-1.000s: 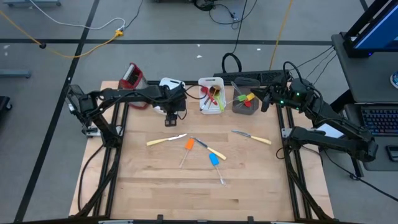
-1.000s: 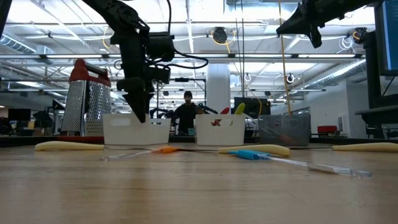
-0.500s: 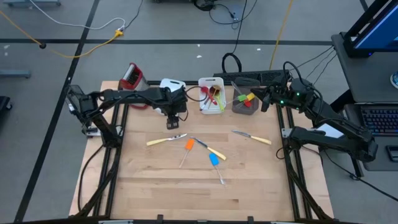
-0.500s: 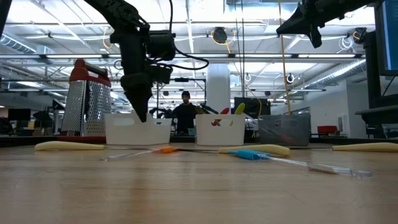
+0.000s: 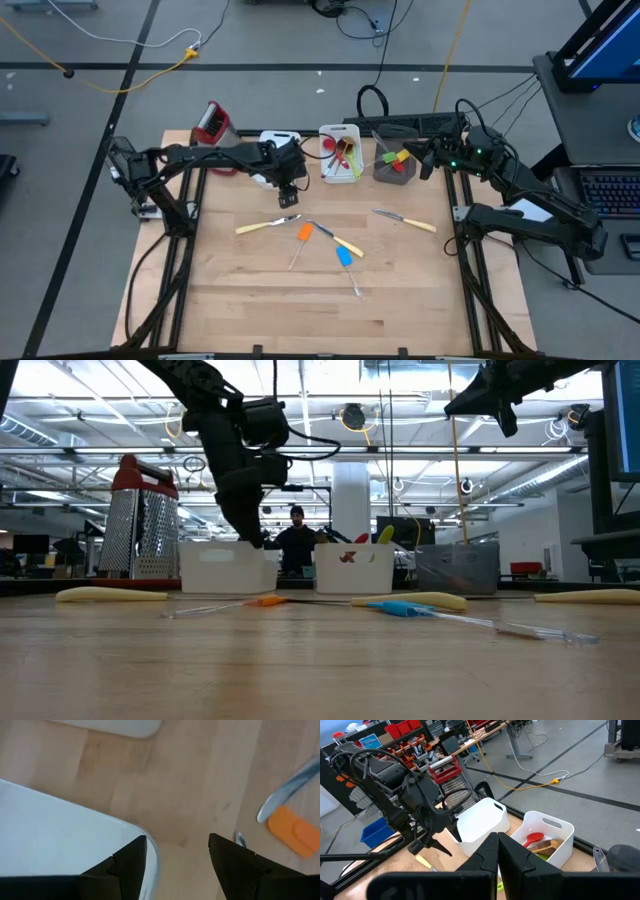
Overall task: Pick & Place Kitchen Items
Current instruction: Adjust the left white bin on the table
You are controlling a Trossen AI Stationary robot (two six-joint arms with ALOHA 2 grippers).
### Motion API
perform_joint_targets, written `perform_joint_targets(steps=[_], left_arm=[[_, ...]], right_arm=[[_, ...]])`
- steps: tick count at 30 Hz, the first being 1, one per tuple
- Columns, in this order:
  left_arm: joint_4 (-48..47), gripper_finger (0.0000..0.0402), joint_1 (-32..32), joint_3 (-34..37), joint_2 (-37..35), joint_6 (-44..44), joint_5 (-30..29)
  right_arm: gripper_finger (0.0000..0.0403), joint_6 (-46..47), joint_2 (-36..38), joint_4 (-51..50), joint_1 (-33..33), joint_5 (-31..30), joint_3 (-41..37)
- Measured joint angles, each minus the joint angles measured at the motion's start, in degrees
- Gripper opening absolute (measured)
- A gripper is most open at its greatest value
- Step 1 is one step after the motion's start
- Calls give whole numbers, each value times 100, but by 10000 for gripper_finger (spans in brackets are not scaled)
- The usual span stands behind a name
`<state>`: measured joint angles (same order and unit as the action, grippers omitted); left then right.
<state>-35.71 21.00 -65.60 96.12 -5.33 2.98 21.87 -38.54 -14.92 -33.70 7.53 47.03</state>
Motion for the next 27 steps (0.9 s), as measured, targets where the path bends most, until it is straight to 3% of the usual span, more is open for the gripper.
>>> perform_joint_targets(steps=[13, 27], left_arm=[[282, 218, 70, -2, 0, -97, -763], [503, 218, 252, -5, 1, -199, -1053]], right_arm=[[0, 2, 0, 0, 1, 2, 0], [0, 190, 1, -2, 0, 24, 0]])
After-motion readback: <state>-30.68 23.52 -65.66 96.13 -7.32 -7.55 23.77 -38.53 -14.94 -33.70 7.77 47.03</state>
